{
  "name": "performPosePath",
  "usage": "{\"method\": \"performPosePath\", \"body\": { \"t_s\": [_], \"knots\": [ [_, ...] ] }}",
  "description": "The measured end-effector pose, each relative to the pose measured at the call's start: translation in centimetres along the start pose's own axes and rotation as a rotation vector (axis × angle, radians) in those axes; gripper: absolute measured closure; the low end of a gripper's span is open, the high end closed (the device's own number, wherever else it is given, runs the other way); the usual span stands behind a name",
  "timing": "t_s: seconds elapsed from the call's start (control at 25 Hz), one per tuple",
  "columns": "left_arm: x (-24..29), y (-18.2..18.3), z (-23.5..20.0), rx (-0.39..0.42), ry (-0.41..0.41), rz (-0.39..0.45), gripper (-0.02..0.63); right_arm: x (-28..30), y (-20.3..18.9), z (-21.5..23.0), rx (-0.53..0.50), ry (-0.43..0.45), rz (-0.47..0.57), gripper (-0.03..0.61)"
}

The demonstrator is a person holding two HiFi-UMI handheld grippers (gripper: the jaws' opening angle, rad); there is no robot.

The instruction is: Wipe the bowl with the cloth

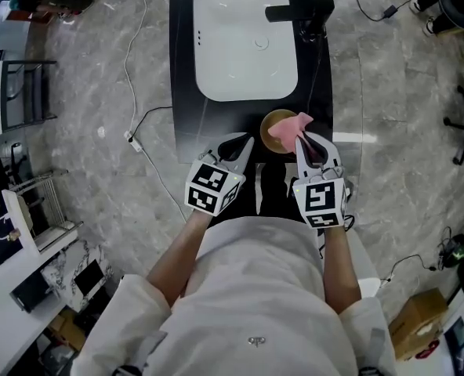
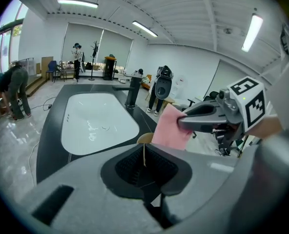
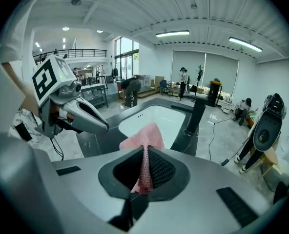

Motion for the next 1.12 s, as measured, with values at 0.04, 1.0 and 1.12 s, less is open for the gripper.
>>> {"method": "performPosePath", "body": {
  "t_s": [0.04, 1.0, 1.12],
  "knots": [
    [0.6, -0.3, -0.3, -0.021, -0.001, -0.008, 0.604, 0.4, -0.1, -0.1, -0.023, -0.004, -0.01, 0.563],
    [7.5, -4.4, -1.2, -0.46, -0.091, -0.091, 0.558, 7.1, -4.6, -3.1, -0.355, 0.022, -0.239, 0.563],
    [7.6, -4.4, -1.5, -0.487, -0.084, -0.091, 0.581, 7.8, -5.3, -3.3, -0.393, 0.023, -0.287, 0.563]
  ]
}}
Point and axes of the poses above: the fingertips, and each gripper's own axes: x forward along the fingers, z to its right, y out of its top, the point moved 4 cm from there along -x, backward along the fingers, and after that the axes turned 4 degrees about -z, right-handed, at the moved point
